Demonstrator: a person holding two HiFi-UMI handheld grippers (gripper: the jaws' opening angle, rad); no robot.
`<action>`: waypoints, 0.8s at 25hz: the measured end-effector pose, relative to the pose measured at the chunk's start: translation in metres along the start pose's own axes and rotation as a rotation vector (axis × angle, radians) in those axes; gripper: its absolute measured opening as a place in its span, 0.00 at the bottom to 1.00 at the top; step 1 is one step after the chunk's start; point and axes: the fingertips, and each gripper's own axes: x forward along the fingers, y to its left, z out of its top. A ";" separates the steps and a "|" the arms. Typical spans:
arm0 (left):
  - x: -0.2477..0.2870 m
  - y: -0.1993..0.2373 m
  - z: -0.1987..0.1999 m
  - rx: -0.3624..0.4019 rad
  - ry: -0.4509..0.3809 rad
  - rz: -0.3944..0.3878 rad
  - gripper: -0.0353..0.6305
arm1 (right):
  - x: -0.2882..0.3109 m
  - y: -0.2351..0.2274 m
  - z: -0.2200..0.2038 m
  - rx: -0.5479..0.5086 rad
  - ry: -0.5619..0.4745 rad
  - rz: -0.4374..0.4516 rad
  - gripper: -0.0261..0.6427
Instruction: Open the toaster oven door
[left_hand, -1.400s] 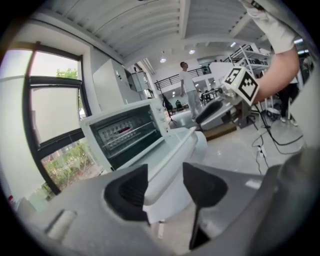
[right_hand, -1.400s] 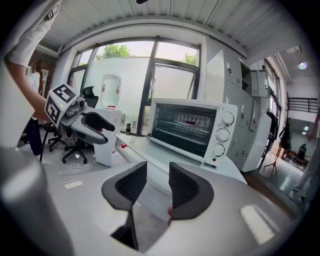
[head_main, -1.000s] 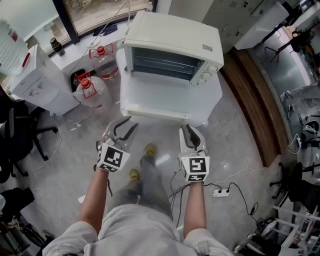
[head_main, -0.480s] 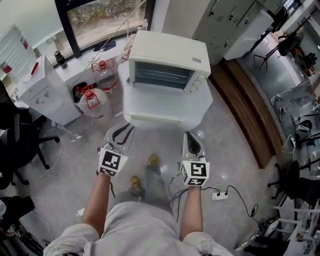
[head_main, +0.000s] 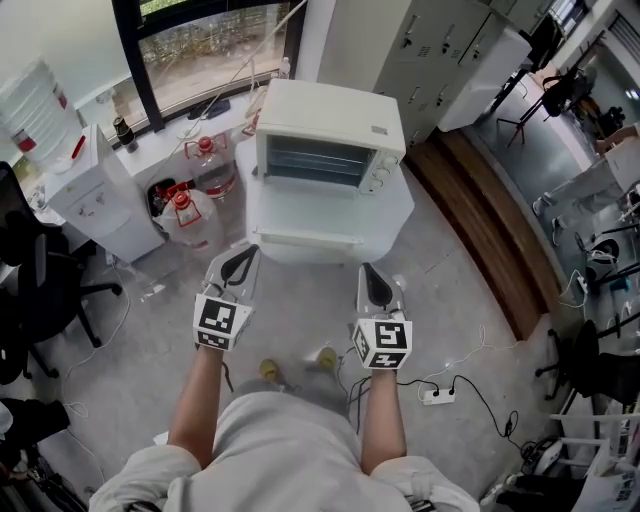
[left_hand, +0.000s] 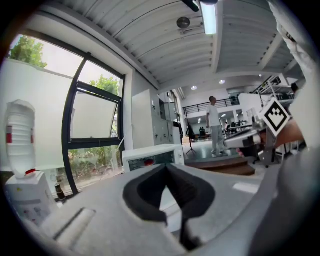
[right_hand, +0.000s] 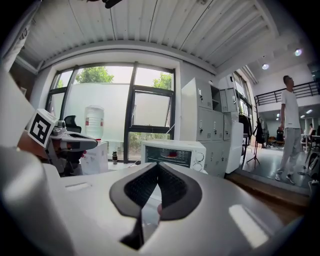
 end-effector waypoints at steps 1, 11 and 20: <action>-0.001 0.001 0.004 -0.007 -0.006 0.007 0.05 | -0.003 -0.001 0.002 -0.001 -0.003 0.003 0.04; -0.012 0.000 0.023 -0.032 -0.030 0.055 0.05 | -0.027 -0.039 0.017 0.012 -0.045 -0.044 0.04; -0.022 0.013 0.025 -0.029 -0.029 0.072 0.05 | -0.021 -0.033 0.021 0.011 -0.050 -0.041 0.04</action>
